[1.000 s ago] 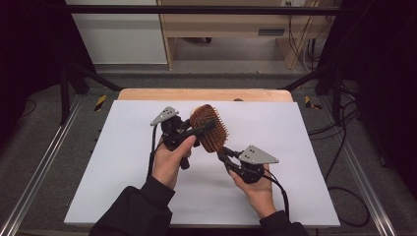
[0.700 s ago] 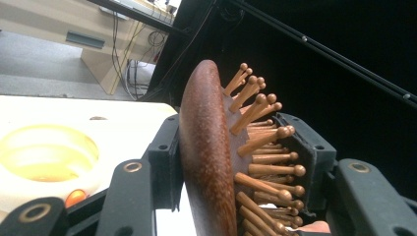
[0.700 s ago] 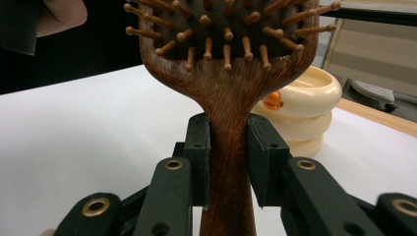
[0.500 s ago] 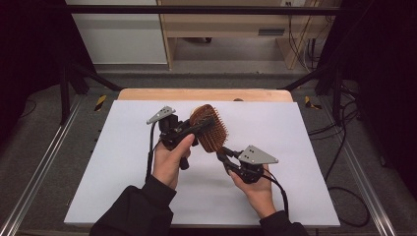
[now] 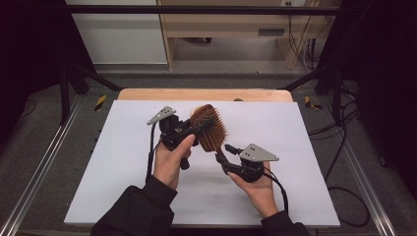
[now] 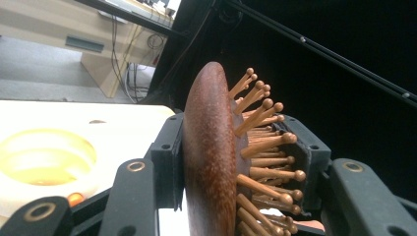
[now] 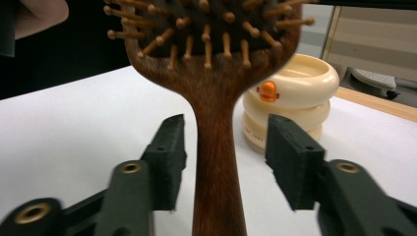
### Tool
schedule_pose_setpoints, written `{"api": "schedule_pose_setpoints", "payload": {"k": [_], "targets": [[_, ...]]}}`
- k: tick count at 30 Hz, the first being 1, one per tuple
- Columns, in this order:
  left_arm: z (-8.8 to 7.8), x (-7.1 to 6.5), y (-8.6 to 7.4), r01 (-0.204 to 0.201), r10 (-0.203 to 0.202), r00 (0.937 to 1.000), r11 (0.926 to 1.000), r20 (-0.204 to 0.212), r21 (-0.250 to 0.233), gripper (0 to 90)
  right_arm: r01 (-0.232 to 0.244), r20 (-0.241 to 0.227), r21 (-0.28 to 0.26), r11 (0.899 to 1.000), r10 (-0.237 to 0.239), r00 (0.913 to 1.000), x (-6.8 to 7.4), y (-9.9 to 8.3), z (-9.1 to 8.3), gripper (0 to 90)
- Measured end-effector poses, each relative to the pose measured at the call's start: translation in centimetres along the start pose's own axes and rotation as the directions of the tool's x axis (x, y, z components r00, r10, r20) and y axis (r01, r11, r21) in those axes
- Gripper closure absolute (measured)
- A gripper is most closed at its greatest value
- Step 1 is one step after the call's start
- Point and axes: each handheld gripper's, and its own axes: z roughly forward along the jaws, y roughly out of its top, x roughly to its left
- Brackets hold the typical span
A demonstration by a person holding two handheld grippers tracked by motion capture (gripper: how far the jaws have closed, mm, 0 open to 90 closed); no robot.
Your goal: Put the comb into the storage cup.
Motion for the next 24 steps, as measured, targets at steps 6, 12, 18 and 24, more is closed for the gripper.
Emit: {"api": "schedule_pose_setpoints", "payload": {"k": [6,12,18,24], "targets": [[-0.8,0.5,0.6,-0.015,0.014,0.9992,0.9996,-0.036,-0.026,50.0,-0.017,-0.001,0.015,1.000,0.017,0.9999,-0.3,-0.2,-0.5,32.4],[-1.6,0.7,1.2,-0.030,0.028,0.9975,0.9987,-0.065,-0.041,50.0,-0.016,0.015,0.061,0.998,0.015,0.9998,-0.7,-0.4,-0.7,25.8],[-2.1,0.7,1.8,-0.061,0.058,0.9953,0.9969,-0.078,-0.049,50.0,-0.048,0.043,0.077,0.996,0.045,0.9981,-1.4,-1.0,-1.2,14.0],[-2.7,1.2,2.3,-0.056,0.051,0.9953,0.9964,-0.083,-0.064,50.0,-0.072,0.082,0.081,0.994,0.065,0.9945,-2.8,-2.2,-2.7,11.1]]}}
